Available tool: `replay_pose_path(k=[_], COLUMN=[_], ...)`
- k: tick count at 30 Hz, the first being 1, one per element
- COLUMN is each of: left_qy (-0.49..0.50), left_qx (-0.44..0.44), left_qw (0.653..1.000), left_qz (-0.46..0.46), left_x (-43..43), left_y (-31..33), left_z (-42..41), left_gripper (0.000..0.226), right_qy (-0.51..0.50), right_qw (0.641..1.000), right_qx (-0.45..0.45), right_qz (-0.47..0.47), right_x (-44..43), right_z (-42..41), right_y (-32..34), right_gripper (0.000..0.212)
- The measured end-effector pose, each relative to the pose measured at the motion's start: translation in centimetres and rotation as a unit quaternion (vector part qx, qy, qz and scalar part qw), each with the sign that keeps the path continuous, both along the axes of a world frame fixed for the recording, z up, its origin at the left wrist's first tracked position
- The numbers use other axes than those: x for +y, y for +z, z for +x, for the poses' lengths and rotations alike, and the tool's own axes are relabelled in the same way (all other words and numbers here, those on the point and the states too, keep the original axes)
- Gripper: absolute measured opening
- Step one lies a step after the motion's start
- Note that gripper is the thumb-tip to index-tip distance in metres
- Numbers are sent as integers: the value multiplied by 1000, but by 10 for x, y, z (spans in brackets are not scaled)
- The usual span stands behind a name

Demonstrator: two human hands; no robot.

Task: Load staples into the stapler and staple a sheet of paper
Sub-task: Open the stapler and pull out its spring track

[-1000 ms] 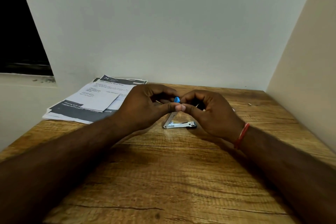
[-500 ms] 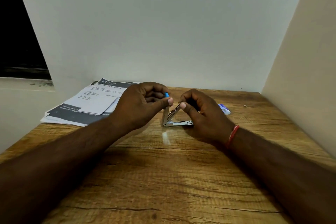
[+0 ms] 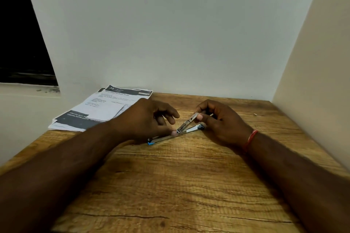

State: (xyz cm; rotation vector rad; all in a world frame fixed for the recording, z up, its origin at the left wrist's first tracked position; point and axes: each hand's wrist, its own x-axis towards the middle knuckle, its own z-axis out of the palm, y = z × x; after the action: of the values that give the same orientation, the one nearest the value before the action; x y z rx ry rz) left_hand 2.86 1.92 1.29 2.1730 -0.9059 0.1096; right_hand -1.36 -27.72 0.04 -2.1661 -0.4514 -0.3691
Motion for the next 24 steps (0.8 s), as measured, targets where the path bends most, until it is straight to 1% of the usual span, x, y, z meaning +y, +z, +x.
replay_pose_path(k=[3, 5, 7, 11, 15, 19, 24], left_qy=[-41, -51, -59, -64, -69, -64, -59], left_qx=[-29, -84, -120, -130, -144, -147, -144], left_qw=[999, 994, 989, 987, 985, 985, 987], left_qz=[17, 47, 68, 72, 71, 58, 32], left_x=[-7, -10, -13, -15, -16, -17, -15], left_y=[-6, -7, -6, -5, -5, -7, -10], left_z=[-4, -6, -8, -10, -11, -10, -6], left_gripper=[52, 55, 56, 63, 55, 47, 39], right_qy=[8, 10, 9, 10, 7, 0, -7], right_qw=[1000, 1000, 1000, 1000, 1000, 999, 998], right_qx=[-4, -6, -4, -8, -14, -19, -25], right_qz=[2, 2, 6, 16, -6, -49, -54], right_x=[2, 2, 2, 2, 1, 2, 1], right_z=[-1, -1, -1, 0, 0, 2, 3], right_y=[-1, -1, 0, -2, -2, -2, -4], right_gripper=[6, 6, 6, 5, 6, 10, 14])
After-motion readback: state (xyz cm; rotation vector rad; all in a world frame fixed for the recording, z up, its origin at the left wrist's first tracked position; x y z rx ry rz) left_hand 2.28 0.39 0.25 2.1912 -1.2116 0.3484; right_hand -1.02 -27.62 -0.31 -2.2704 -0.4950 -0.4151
